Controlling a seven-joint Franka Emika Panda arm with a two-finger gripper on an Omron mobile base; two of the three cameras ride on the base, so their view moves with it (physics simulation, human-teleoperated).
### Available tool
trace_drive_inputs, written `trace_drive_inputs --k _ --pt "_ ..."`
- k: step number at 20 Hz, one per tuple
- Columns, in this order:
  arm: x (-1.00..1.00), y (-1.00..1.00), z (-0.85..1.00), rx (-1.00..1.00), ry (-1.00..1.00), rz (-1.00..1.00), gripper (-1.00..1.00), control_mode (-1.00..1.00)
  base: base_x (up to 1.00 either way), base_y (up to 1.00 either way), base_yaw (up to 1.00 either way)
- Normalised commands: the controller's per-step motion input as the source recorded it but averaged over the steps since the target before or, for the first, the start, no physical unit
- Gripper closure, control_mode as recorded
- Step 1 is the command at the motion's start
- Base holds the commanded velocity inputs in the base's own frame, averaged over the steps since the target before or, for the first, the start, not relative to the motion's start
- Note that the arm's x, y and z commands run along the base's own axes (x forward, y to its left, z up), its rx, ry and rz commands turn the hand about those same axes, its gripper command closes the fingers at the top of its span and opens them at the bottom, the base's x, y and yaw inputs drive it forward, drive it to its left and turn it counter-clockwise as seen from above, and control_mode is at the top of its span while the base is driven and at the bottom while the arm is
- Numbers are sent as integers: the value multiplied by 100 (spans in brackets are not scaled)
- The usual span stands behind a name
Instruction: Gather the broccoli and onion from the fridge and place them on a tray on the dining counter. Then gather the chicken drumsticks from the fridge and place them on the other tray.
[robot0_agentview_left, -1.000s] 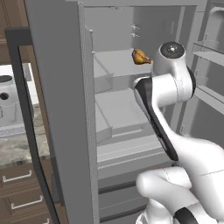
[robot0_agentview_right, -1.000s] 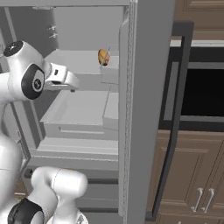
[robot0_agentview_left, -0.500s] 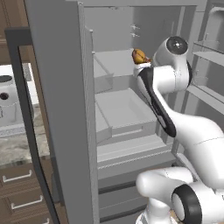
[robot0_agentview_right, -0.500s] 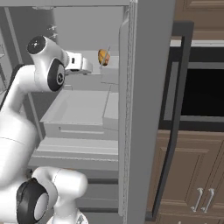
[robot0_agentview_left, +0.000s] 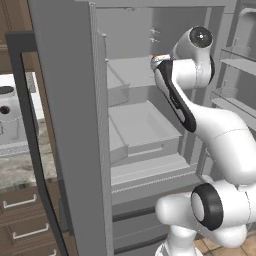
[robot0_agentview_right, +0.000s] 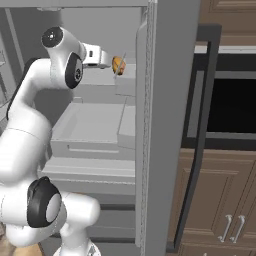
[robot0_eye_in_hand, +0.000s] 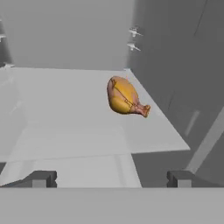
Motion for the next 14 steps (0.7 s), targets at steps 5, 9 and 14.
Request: trace_drive_inputs --k 5,9,14 --pt "44 -3 -2 0 5 5 -100 -100 0 0 0" --pt "36 0 0 0 21 0 -100 -100 0 0 0" --pt "28 0 -1 0 6 0 -100 -100 0 0 0"
